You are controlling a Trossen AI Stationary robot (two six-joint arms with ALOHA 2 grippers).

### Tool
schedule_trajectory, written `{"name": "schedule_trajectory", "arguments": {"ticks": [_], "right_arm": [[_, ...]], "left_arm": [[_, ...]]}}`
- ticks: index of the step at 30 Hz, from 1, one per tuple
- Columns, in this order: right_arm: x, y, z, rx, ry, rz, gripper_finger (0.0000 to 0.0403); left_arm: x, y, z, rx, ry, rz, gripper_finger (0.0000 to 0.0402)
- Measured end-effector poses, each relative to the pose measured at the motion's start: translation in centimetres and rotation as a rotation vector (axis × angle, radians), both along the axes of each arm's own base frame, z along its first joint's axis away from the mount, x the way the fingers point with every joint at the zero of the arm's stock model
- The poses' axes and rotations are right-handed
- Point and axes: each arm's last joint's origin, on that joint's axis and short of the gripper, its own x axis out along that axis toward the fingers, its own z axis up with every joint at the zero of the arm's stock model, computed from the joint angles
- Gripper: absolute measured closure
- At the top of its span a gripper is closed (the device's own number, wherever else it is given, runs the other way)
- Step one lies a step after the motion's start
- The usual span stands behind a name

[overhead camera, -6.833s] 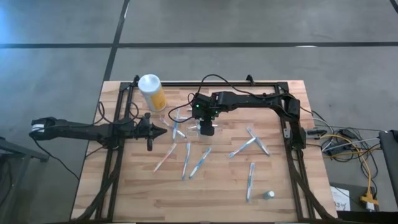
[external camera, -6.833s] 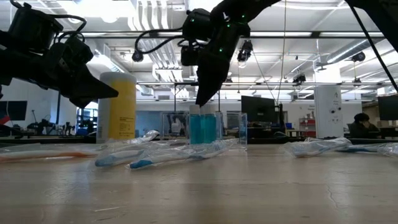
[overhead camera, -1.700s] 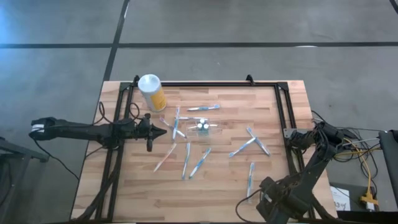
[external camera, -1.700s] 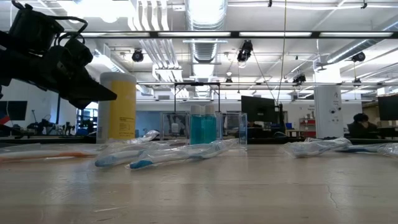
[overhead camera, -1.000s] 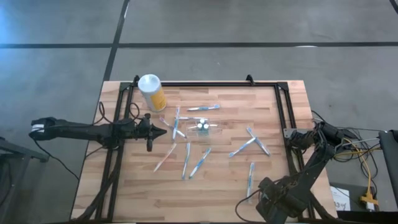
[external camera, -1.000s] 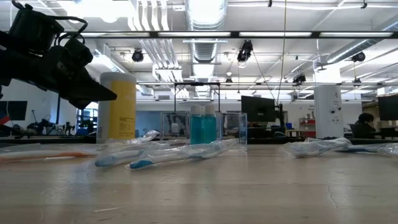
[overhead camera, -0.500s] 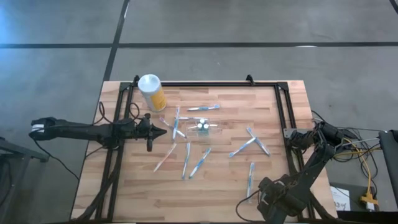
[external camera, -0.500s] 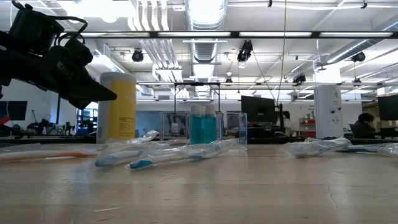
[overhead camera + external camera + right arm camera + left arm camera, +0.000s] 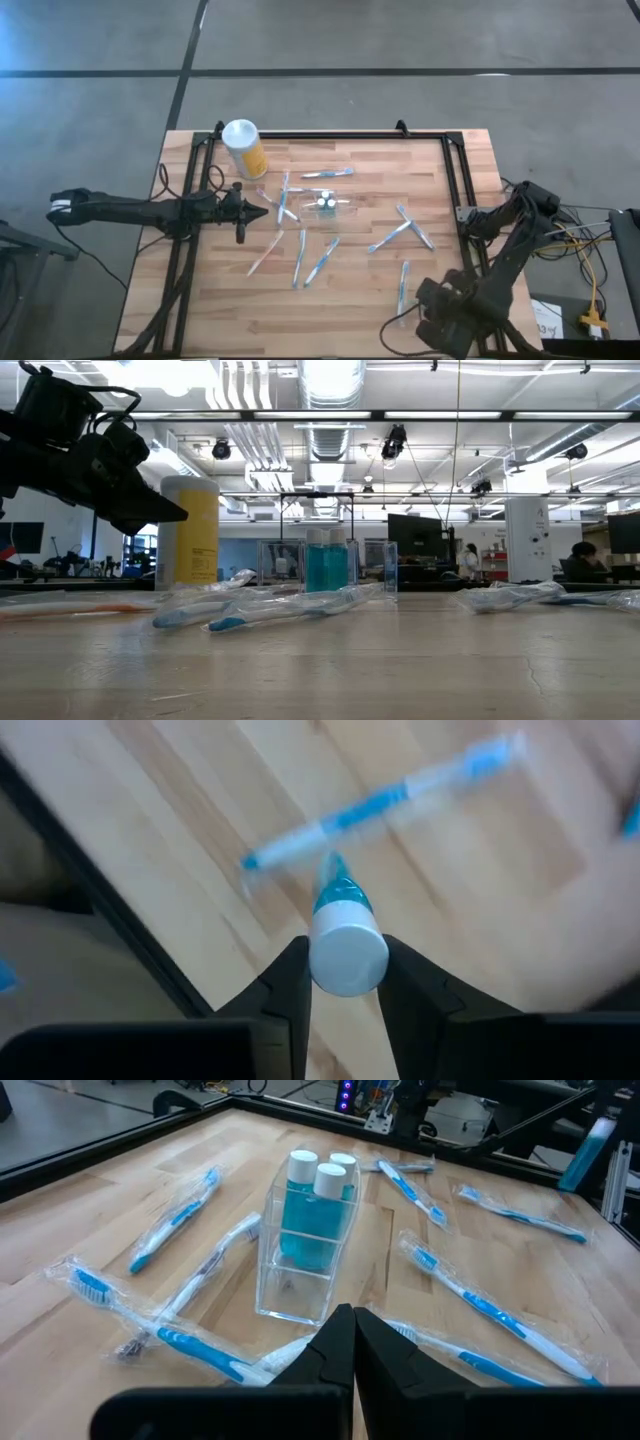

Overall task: Pick & Place toothbrushing station
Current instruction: Put the mouthwash into the middle section of the transparent organizer

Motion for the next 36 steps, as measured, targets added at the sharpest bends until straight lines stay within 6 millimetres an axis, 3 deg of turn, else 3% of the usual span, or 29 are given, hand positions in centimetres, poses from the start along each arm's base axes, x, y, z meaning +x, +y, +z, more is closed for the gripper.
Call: {"name": "schedule_trajectory", "arguments": {"ticks": [11, 18, 22, 26, 31, 36], "right_arm": [[1.5, -7.9, 6.2, -0.189, -0.371, 0.223, 0.0319], [-1.5, -13.0, 7.8, -0.284, -0.645, 0.291, 0.0319], [-3.6, -14.9, 6.6, -0.246, -0.824, 0.313, 0.0319], [-5.2, -16.3, 3.7, -0.218, -0.917, 0.342, 0.0319], [-6.2, -17.2, 0.2, -0.198, -0.981, 0.329, 0.0319], [-6.9, -17.8, -1.5, -0.208, -1.033, 0.355, 0.0319]], "left_arm": [[0.0, 0.0, 0.0, 0.013, 0.002, 0.004, 0.0396], [0.0, 0.0, 0.0, 0.028, 0.008, 0.001, 0.0396], [0.0, 0.0, -0.2, 0.034, 0.024, -0.001, 0.0396], [0.0, 0.0, -0.2, 0.010, 0.020, 0.005, 0.0396], [0.0, 0.0, -0.2, 0.003, 0.019, 0.008, 0.0396], [0.0, 0.0, -0.2, 0.003, 0.019, 0.008, 0.0396]]}}
